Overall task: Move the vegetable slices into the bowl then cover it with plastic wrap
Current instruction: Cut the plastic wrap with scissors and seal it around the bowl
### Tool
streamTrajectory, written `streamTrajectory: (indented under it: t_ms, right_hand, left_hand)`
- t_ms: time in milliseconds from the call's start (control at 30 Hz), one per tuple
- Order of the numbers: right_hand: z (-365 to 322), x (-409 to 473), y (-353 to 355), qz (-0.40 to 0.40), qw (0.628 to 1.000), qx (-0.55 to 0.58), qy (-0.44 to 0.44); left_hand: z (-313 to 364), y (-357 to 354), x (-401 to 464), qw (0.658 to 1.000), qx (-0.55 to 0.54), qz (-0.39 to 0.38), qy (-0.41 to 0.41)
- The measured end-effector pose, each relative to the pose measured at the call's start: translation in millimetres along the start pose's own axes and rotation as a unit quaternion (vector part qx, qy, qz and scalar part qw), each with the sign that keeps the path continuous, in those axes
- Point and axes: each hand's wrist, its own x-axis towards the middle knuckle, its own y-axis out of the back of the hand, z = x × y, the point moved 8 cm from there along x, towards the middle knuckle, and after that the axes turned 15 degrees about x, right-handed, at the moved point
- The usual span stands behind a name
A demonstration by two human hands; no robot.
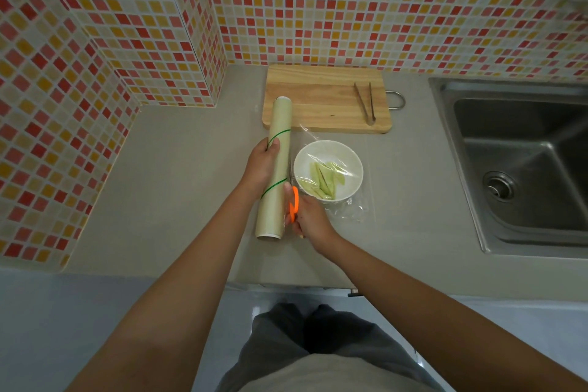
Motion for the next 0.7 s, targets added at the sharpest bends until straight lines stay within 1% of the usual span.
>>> streamTrajectory:
  t_ms: [200,533,700]
  right_hand:
    - [-1,5,3,0.016,0.999,-0.023,-0.030]
    - [-12,16,1,0.035,0.997,-0.055,-0.046]
    - [-18,21,2,0.043,0.997,-0.057,-0.039]
  left_hand:
    - [-1,0,-1,1.000,0.000,-0.004,-0.004]
    - [-1,1,-4,1.000,-0.020,-0.011,-0.005]
    - [1,0,-4,1.000,-0.020,-0.012,-0.008]
